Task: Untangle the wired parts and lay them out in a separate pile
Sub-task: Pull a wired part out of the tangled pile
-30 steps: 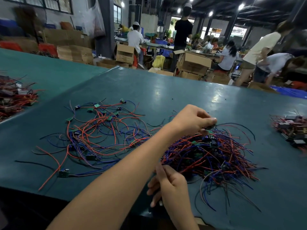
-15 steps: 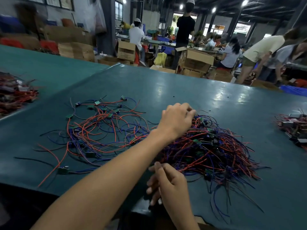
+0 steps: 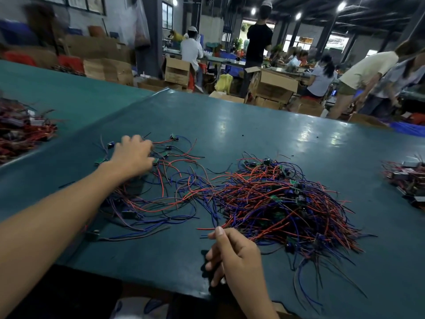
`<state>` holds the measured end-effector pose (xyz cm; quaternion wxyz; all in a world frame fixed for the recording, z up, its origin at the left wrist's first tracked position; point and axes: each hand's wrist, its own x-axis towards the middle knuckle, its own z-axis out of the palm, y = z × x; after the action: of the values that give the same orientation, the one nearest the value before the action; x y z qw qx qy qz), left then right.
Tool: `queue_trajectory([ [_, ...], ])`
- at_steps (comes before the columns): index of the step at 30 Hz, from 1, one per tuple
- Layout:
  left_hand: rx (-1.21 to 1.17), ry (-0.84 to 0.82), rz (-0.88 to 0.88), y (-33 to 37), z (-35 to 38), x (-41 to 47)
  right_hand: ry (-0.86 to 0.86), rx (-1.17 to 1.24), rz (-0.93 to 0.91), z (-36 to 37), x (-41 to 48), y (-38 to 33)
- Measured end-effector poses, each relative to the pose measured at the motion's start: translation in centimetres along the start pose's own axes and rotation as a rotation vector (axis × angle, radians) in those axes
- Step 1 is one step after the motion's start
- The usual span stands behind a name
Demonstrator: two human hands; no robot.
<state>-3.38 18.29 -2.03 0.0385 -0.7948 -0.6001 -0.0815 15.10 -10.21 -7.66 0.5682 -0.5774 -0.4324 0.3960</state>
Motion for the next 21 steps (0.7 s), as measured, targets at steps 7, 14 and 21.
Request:
queue_trajectory([
  [7, -0.181, -0.185, -0.075, -2.6, 1.8, -1.5, -0.007, -0.024, -0.007, 0.0, 0.1, 0.2],
  [14, -0.355, -0.007, 0.076, 0.5, 1.9, -1.8, -0.008, -0.033, -0.008, 0.0, 0.2, 0.3],
  [21, -0.550, 0.152, 0.179, 2.3, -1.3, -0.9, -0.011, -0.030, 0.000, -0.1, 0.1, 0.3],
])
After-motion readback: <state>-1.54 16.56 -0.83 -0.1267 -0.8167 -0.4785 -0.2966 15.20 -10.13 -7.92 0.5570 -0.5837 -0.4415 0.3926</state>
